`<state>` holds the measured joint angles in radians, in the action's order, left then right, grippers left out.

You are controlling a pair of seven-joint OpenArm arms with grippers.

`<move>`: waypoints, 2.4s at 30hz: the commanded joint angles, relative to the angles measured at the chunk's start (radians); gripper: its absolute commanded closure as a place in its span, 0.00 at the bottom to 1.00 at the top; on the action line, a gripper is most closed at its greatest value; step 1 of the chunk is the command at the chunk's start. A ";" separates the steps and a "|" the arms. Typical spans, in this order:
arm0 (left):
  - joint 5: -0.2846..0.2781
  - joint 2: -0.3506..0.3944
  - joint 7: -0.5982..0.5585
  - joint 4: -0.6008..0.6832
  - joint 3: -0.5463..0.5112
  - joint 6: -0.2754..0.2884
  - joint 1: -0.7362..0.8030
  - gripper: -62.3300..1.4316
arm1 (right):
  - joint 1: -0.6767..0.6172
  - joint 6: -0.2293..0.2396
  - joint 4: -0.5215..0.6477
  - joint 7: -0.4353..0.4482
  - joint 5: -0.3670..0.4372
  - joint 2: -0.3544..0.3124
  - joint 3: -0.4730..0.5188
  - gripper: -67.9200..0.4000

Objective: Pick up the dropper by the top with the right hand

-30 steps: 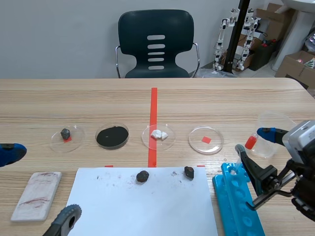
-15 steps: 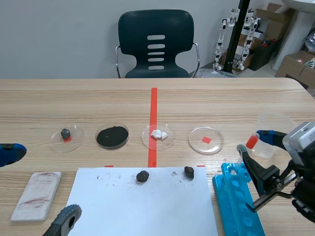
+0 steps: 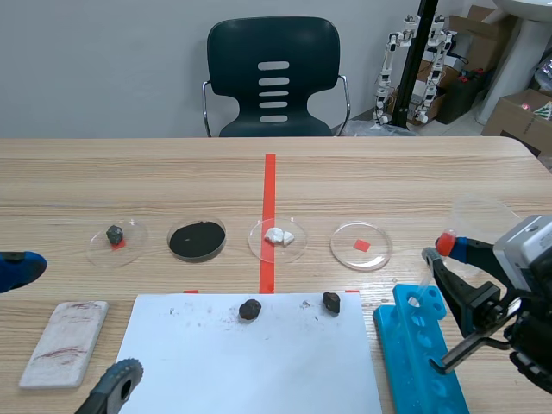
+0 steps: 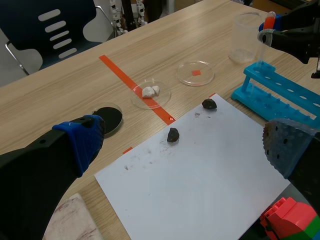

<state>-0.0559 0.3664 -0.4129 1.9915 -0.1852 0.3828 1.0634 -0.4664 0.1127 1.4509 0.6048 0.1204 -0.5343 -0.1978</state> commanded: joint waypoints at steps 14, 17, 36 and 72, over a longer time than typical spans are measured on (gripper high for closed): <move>-0.009 0.000 -0.014 0.013 -0.006 0.002 -0.003 0.00 | 0.003 -0.008 0.016 0.022 0.008 -0.003 0.005 0.98; -0.009 0.000 -0.014 0.013 -0.006 0.002 -0.003 0.00 | 0.003 -0.008 0.016 0.049 0.008 -0.003 0.005 0.98; -0.009 0.000 -0.015 0.013 -0.006 0.002 -0.003 0.00 | -0.115 -0.033 0.116 0.188 0.007 -0.006 0.023 0.98; -0.007 0.000 -0.015 0.013 -0.006 0.002 -0.003 0.00 | -0.444 -0.129 0.549 -0.022 0.233 -0.006 0.272 0.98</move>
<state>-0.0551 0.3664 -0.4129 1.9915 -0.1852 0.3828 1.0634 -0.9230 -0.0124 1.9980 0.5694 0.3489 -0.5350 0.0700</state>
